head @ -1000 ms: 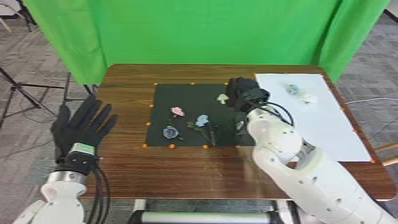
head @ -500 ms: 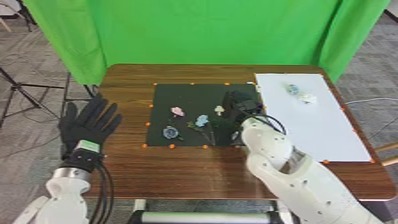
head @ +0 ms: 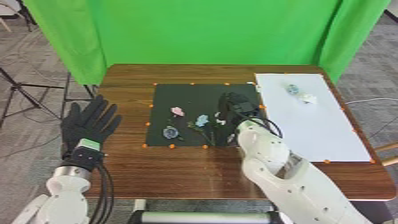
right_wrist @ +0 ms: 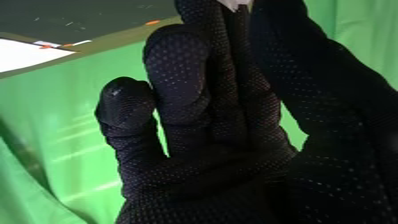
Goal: Arrange flowers
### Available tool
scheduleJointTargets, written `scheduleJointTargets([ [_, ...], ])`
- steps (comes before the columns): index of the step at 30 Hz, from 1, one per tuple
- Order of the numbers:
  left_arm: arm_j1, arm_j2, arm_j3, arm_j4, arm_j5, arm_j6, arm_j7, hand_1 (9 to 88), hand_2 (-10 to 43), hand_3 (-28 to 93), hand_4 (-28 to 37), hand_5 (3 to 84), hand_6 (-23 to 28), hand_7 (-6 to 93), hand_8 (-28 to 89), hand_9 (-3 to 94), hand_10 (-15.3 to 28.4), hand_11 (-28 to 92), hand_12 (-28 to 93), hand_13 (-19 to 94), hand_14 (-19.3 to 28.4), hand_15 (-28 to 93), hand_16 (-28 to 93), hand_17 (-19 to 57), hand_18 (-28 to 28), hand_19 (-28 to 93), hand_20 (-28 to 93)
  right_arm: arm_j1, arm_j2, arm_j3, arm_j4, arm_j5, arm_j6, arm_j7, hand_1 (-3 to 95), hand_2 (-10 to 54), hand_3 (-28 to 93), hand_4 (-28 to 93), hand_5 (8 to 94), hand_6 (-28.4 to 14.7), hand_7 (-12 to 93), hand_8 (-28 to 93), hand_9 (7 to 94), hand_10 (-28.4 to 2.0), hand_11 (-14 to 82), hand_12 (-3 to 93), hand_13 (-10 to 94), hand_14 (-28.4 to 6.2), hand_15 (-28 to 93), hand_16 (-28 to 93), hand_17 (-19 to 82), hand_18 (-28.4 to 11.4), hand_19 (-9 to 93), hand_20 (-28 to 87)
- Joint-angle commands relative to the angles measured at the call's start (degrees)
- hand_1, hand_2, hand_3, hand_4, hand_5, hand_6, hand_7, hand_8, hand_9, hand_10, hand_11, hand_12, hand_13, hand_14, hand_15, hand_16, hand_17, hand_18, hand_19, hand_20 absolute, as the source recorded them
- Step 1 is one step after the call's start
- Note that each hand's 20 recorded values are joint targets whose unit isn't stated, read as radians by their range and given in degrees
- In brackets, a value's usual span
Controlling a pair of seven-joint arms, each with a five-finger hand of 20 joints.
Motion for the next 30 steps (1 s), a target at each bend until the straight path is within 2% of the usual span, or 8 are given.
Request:
scheduleJointTargets([
  [1,0.08,-0.44,0.07,-0.18,-0.49,1.05,-0.44,31.4,6.6,69,-28.3,39.8,6.5,19.7,-12,32.5,11.6,21,9,21,13.1,39,-9,-5.6,14.3,36,10,0.30,-0.59,-0.68,-0.64,-0.41,-0.42,0.76,52.4,-9.5,74,-28,65.7,-3.0,19,-3,74.4,-12.5,14.5,25.1,72,-7.9,63,35,43,-21.8,93,39],
  [6,0.45,-0.37,0.12,-0.59,-0.73,1.49,-0.39,31.1,7.2,69,-28.3,39.9,6.5,19.8,-12,32.7,11.7,21,9,21,13.3,40,-9,-5.6,14.3,36,10,-0.05,-0.32,-0.92,-0.99,-0.34,1.82,0.30,56.2,-9.5,70,-28,67.1,-2.9,20,0,78.3,-10.9,10.8,31.1,73,-7.5,62,37,44,-21.6,93,39],
  [10,0.12,-0.34,0.24,-0.45,-0.80,1.39,-0.62,30.7,7.8,69,-28.3,40.2,6.7,19.7,-12,32.7,11.8,21,9,22,13.3,40,-9,-5.7,14.4,37,10,-0.37,-0.33,-0.50,-1.93,0.37,1.36,0.16,57.3,-9.5,69,-28,68.1,-2.8,21,1,82.0,-10.1,8.1,35.7,74,-7.8,63,35,45,-21.7,93,40],
  [13,-0.08,-0.36,0.30,-0.55,-0.67,2.36,-0.84,30.0,8.5,69,-28.3,40.3,6.7,19.8,-12,32.9,11.9,22,9,22,13.4,40,-9,-5.7,14.4,37,10,-0.40,-0.59,-0.30,-2.73,1.31,0.20,0.17,56.2,-9.5,70,-28,68.1,-2.6,20,1,84.1,-10.1,8.6,35.6,77,-6.9,64,34,47,-21.4,93,41],
  [17,-0.57,-0.19,0.90,-0.37,-1.36,2.58,-0.59,29.1,9.8,69,-28.3,40.5,6.8,20.0,-12,33.0,11.9,22,9,22,13.5,40,-9,-5.7,14.4,37,10,-0.21,-1.20,-0.25,-3.46,3.23,-0.99,0.41,54.8,-9.5,70,-28,67.9,-2.7,19,0,84.4,-10.2,9.5,34.3,78,-6.3,64,34,48,-21.3,93,43],
  [22,-0.82,-0.31,1.02,-0.32,-1.36,2.41,-1.11,28.2,11.6,69,-28.3,40.7,6.9,20.3,-12,33.2,12.1,22,9,22,13.6,40,-9,-5.7,14.4,37,10,-0.44,-1.50,-0.06,-4.02,3.91,-2.70,0.39,53.8,-9.5,71,-28,67.7,-2.8,18,0,84.2,-10.5,10.5,32.5,79,-5.8,64,34,50,-21.0,93,45],
  [23,-0.66,-0.21,1.00,-0.44,-1.52,2.32,-0.62,28.1,11.7,69,-28.3,40.7,6.9,20.2,-12,33.2,12.1,22,9,22,13.7,40,-9,-5.7,14.4,37,10,-0.30,-1.42,0.03,-3.96,3.35,-2.47,0.09,53.6,-9.5,71,-28,67.6,-2.8,18,0,84.1,-10.6,10.6,32.1,79,-5.9,64,34,50,-21.0,93,45],
  [30,-0.23,-0.22,0.52,-0.31,-0.78,0.45,0.19,27.1,12.3,69,-28.3,40.7,6.9,20.1,-12,33.2,12.2,22,9,22,13.7,41,-9,-5.7,14.4,37,9,-1.82,1.90,4.66,-6.28,0.38,4.75,1.97,49.3,-9.5,74,-28,66.5,-3.0,18,-2,77.9,-12.5,15.7,26.7,77,-7.3,64,34,48,-21.1,93,44],
])
